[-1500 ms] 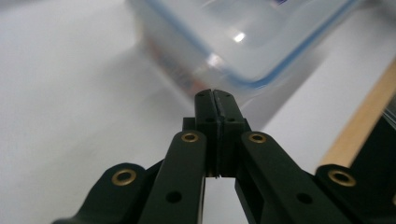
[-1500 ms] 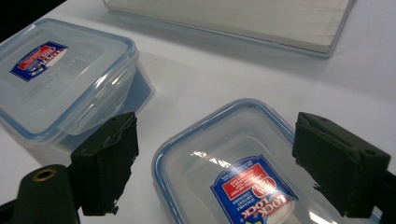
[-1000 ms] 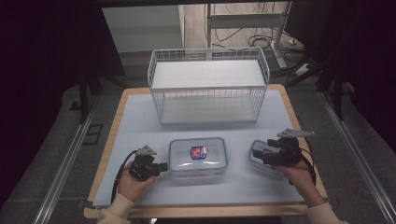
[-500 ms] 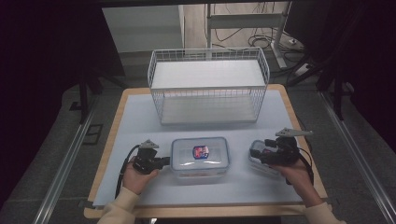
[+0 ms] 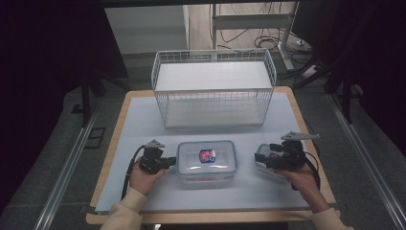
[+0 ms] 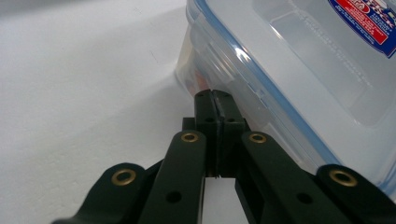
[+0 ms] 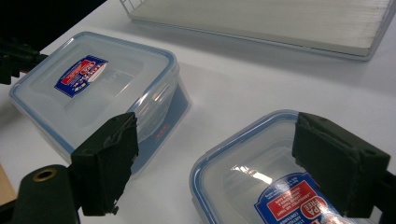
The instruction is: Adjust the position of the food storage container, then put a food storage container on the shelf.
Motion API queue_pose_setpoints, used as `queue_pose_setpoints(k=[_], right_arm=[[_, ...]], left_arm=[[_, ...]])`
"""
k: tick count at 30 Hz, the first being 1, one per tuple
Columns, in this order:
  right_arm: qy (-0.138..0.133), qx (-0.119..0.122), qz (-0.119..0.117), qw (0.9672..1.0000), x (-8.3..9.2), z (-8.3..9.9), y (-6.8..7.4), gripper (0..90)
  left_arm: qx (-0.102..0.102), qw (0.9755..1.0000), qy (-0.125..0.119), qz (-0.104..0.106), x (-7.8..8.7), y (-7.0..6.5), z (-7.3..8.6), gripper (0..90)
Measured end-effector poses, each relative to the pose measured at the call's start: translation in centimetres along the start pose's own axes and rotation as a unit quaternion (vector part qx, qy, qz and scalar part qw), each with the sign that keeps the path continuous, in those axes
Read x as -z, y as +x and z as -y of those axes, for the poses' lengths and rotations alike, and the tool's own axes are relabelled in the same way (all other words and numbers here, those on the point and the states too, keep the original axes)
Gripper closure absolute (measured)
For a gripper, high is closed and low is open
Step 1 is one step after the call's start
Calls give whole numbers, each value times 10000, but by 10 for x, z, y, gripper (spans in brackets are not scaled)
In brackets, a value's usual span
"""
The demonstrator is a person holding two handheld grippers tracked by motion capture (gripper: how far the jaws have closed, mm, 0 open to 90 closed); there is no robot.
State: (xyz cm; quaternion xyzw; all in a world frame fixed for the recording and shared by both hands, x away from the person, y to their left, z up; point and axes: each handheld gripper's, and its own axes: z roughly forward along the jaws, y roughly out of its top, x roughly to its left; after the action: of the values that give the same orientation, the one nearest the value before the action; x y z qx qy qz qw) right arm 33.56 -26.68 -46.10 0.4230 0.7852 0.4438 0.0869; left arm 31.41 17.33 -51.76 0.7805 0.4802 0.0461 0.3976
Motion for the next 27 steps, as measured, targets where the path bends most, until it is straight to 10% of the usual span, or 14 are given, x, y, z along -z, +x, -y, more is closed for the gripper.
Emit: queue_pose_setpoints(k=[13,20,27], right_arm=[[68,-46,-245,9997,0,-2,11,155],[111,108,-330,9993,-4,-1,17,140],[162,75,-509,9985,-10,-4,26,131]], left_arm=[[203,9994,-289,-17,34,3,13,873],[537,9981,-295,-108,41,2,10,354],[807,9956,-460,124,43,-1,4,165]])
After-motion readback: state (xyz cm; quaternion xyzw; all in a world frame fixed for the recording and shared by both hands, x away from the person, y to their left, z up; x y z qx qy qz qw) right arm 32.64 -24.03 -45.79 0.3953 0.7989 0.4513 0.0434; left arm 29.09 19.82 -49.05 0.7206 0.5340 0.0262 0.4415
